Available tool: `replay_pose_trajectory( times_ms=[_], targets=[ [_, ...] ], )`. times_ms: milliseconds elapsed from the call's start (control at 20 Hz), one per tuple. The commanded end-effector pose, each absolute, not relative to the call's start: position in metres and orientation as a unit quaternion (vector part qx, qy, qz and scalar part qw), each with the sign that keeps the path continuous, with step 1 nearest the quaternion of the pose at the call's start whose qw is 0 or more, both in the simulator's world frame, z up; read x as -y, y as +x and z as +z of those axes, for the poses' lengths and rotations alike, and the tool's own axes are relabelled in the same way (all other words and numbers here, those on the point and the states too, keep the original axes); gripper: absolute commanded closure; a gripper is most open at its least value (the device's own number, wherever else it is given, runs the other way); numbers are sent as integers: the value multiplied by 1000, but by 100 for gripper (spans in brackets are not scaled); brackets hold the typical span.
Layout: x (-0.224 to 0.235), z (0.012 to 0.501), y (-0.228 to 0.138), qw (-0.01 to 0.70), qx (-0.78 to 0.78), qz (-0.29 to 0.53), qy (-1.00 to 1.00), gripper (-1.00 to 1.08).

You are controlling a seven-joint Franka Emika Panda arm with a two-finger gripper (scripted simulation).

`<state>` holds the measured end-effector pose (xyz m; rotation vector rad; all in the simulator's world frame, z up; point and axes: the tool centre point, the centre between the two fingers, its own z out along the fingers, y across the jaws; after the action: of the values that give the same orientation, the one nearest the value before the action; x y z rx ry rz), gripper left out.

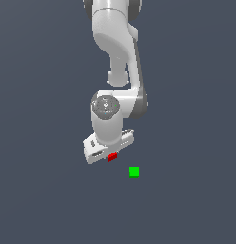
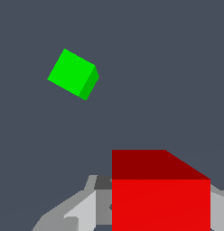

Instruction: Stack the red cube on top of the green cube.

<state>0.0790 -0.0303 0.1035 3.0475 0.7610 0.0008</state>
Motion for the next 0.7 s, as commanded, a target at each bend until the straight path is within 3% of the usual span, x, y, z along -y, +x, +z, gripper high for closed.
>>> replay_pose_trajectory(
  times_ms=[0,650],
  targets=[
    [14,97,86,0,-243,0,970,108],
    [-58,67,123,0,-242,0,970,108]
  ],
)
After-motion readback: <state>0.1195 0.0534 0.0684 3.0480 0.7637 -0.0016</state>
